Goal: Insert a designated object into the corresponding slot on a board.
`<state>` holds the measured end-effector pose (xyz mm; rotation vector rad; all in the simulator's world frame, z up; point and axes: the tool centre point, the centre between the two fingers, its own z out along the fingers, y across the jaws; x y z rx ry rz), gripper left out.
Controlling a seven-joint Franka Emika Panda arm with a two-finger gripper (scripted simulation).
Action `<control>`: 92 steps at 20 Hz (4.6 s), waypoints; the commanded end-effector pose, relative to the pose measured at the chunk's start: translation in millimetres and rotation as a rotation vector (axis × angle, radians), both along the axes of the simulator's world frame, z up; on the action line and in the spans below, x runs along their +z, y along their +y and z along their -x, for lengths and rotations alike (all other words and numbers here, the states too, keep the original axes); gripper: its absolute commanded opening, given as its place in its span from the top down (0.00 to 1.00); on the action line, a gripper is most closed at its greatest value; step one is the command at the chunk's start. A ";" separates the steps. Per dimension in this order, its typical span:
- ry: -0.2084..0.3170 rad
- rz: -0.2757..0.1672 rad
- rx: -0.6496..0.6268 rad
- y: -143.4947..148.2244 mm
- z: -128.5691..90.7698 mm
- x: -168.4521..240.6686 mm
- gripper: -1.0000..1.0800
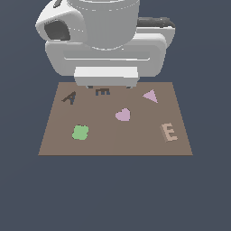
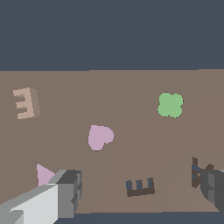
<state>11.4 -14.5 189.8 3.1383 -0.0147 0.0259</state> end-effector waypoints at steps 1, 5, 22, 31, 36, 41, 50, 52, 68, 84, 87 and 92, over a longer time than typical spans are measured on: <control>0.000 0.000 0.000 0.0 0.0 0.0 0.04; 0.000 0.000 0.005 4.8 -2.0 -3.6 0.04; 0.010 -0.003 0.113 117.8 -44.1 -88.2 0.04; 0.015 -0.002 0.167 173.9 -61.7 -128.7 0.04; 0.016 -0.002 0.181 187.7 -65.9 -138.3 0.04; 0.017 -0.002 0.184 190.9 -67.4 -140.4 0.04; 0.017 -0.002 0.184 190.8 -67.0 -153.8 0.04; 0.017 -0.002 0.184 190.4 -67.1 -158.3 0.04; 0.017 -0.002 0.179 189.3 -67.2 -159.7 1.00; 0.016 -0.005 -0.168 120.6 -68.0 -157.3 1.00; 0.015 -0.006 -0.284 98.1 -62.8 -156.5 1.00; 0.014 -0.008 -0.494 59.3 -46.7 -155.1 1.00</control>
